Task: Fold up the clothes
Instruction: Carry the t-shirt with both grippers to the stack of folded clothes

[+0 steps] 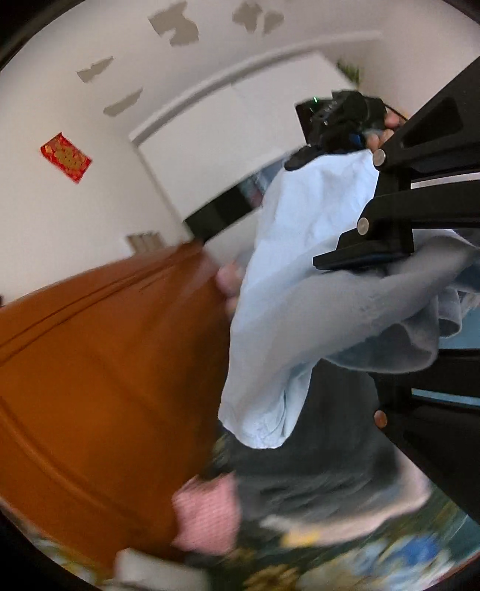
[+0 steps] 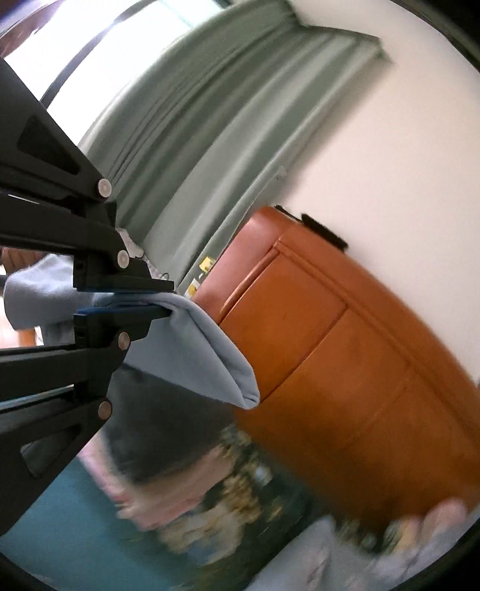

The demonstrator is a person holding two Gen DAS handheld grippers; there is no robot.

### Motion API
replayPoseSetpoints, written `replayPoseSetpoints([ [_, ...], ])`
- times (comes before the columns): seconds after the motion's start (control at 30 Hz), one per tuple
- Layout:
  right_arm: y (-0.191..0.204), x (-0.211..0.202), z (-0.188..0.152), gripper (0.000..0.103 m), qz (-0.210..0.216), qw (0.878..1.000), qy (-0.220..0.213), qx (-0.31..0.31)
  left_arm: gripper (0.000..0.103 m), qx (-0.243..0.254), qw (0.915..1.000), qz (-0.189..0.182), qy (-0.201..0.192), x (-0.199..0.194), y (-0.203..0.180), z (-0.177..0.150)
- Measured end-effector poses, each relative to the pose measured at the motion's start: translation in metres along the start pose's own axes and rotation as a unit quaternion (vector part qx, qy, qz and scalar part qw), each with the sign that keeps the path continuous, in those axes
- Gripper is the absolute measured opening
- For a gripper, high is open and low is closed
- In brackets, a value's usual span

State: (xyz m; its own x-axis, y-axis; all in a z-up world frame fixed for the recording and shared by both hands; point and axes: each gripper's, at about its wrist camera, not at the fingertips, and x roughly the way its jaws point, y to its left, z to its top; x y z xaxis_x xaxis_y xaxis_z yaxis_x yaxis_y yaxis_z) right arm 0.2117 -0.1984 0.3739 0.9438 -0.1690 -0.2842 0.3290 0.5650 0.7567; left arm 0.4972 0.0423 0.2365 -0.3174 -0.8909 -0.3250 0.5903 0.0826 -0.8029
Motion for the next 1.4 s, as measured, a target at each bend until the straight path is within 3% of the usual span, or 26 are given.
replayPoseSetpoints([
  [0.1,-0.029,0.052,0.018,0.005,-0.013,0.999,0.032,-0.027,0.024,0.019,0.9977,0.057,-0.032,0.003,0.014,0.035],
  [0.2,-0.090,0.100,0.016,0.005,-0.063,0.995,0.075,0.003,0.023,-0.009,0.9951,0.099,0.000,0.032,0.050,0.026],
  [0.3,-0.147,0.126,-0.002,0.005,-0.120,0.986,0.107,0.047,0.022,-0.002,0.9943,0.107,0.008,0.045,0.063,0.018],
  [0.47,-0.178,0.123,-0.015,0.006,-0.112,0.986,0.104,0.067,0.023,0.028,0.9940,0.106,0.001,0.040,0.060,0.024],
  [0.7,-0.139,0.123,0.009,0.006,-0.108,0.991,0.078,0.010,0.021,0.099,0.9864,0.131,-0.008,0.037,0.025,0.032],
  [0.77,-0.143,0.128,0.008,0.006,-0.132,0.987,0.088,0.009,0.021,0.089,0.9848,0.149,0.006,0.039,0.036,0.028],
  [0.87,-0.167,0.132,0.000,0.006,-0.172,0.978,0.107,0.047,0.025,0.067,0.9869,0.145,0.021,0.032,0.048,0.024],
  [1.03,-0.169,0.120,-0.001,0.009,-0.180,0.977,0.101,0.055,0.036,0.078,0.9855,0.148,0.027,0.011,0.042,0.024],
  [1.2,-0.157,0.095,0.012,0.010,-0.215,0.974,0.057,0.048,0.038,0.151,0.9695,0.192,-0.015,-0.008,0.000,0.031],
  [1.27,-0.147,0.089,0.015,0.010,-0.220,0.974,0.041,0.040,0.049,0.176,0.9631,0.202,-0.025,-0.005,-0.016,0.031],
  [1.33,-0.129,0.095,0.009,0.010,-0.211,0.976,0.048,0.015,0.051,0.198,0.9542,0.222,-0.031,0.004,-0.027,0.029],
  [1.4,-0.108,0.108,-0.001,0.010,-0.201,0.977,0.065,-0.021,0.058,0.207,0.9506,0.231,-0.017,0.016,-0.025,0.025],
])
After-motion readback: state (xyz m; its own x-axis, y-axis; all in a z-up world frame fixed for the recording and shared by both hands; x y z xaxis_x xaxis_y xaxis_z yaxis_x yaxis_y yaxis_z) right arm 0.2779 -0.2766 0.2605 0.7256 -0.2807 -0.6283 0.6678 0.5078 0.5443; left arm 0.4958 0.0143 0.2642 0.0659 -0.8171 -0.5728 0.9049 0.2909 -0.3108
